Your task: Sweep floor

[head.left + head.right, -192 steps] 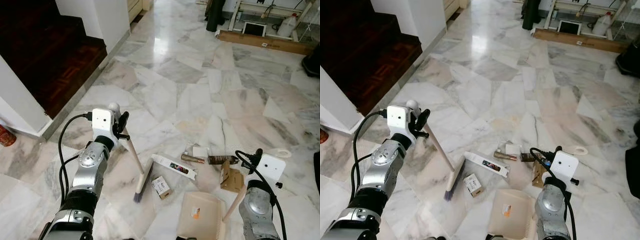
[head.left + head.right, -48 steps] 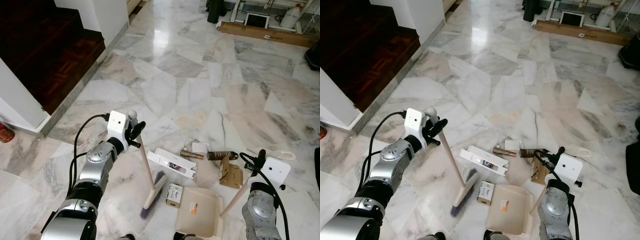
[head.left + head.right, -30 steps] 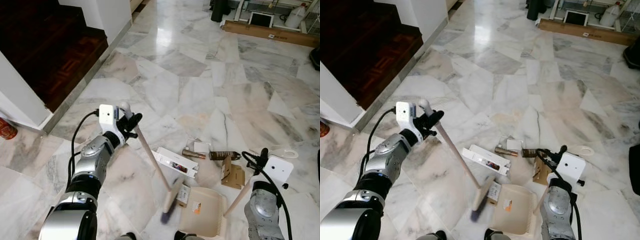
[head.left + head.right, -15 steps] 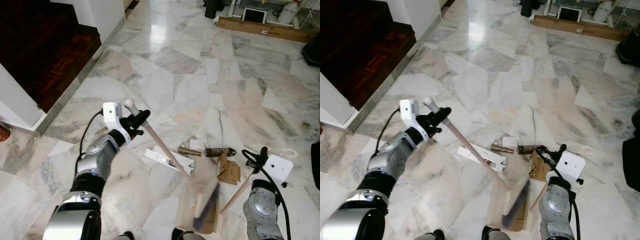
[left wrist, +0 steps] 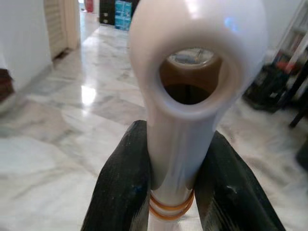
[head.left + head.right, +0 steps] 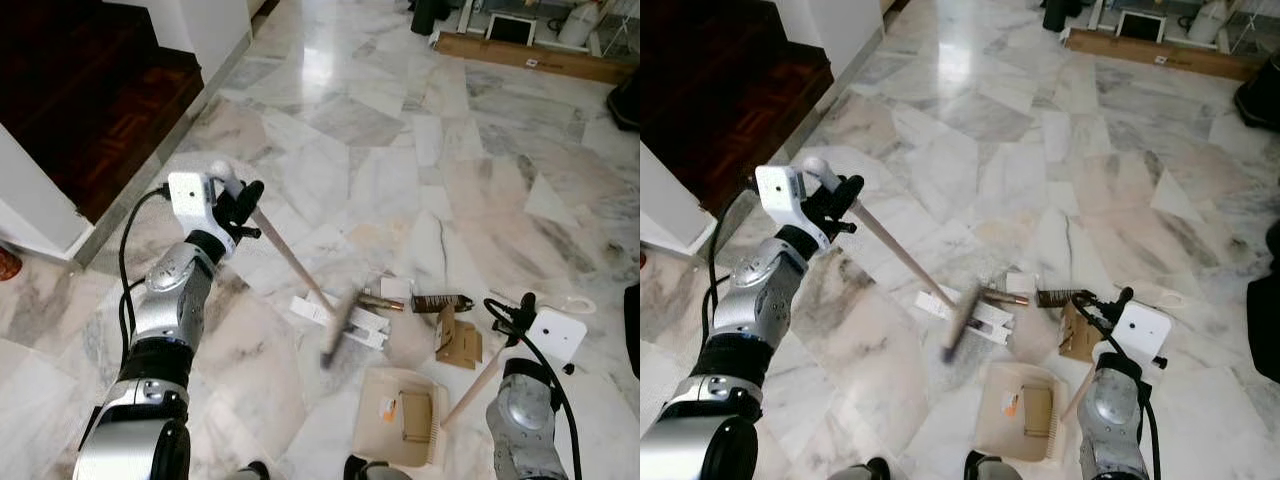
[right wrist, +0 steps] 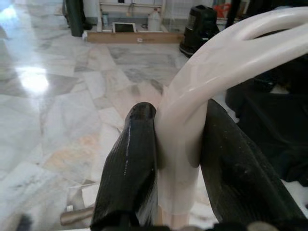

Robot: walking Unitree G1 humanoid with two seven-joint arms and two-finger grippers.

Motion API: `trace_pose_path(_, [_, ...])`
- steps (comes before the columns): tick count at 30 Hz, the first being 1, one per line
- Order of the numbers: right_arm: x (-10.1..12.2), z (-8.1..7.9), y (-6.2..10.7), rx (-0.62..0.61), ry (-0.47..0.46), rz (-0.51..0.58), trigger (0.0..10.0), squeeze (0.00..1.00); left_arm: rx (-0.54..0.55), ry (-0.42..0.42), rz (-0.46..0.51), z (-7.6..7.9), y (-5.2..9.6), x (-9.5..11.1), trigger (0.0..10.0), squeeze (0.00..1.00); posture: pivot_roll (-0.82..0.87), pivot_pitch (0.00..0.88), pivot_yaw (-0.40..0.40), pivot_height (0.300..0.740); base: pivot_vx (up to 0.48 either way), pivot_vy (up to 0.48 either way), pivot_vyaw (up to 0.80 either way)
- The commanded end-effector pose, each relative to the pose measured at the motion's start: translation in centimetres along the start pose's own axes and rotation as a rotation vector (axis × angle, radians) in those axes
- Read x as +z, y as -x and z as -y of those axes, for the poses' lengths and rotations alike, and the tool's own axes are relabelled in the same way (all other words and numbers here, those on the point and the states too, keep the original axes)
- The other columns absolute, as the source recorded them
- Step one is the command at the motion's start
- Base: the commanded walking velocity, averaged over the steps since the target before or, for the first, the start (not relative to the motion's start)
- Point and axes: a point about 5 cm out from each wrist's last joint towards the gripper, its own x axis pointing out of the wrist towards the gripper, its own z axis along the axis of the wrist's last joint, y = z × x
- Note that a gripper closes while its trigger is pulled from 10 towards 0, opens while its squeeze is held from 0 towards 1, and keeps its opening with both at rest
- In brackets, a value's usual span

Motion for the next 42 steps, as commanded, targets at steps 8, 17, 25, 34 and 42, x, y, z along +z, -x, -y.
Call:
trace_pose_path(8, [1.7, -1.2, -0.6, 0.061, -0.085, 0.045, 10.0, 0.0, 0.033, -0.209, -0.06, 1.0, 1.4, -2.4, 10.0, 0.0, 0.05, 0.133, 0.002, 0.74, 0.0, 0.0, 0.0])
trace_pose_path(17, [2.7, -1.5, -0.9, 0.04, -0.179, 0.061, 10.0, 0.0, 0.032, -0.265, -0.087, 0.7, 1.8, -2.9, 10.0, 0.0, 0.05, 0.072, 0.029, 0.74, 0.0, 0.0, 0.0])
trace_pose_path(25, [3.4, -0.8, -0.8, 0.034, -0.201, 0.083, 10.0, 0.0, 0.065, -0.274, -0.072, 0.8, 1.7, -3.1, 10.0, 0.0, 0.04, 0.039, 0.035, 0.74, 0.0, 0.0, 0.0])
trace_pose_path(34, [5.4, -1.2, -1.4, 0.09, -0.178, 0.161, 10.0, 0.0, 0.225, -0.286, 0.066, 1.1, 2.1, -2.2, 10.0, 0.0, 0.01, 0.0, 0.004, 0.74, 0.0, 0.0, 0.0])
trace_pose_path(42, [6.3, -1.7, -1.9, 0.162, -0.151, 0.176, 10.0, 0.0, 0.257, -0.276, 0.058, 1.1, 2.2, -2.7, 10.0, 0.0, 0.02, 0.0, -0.033, 0.74, 0.0, 0.0, 0.0])
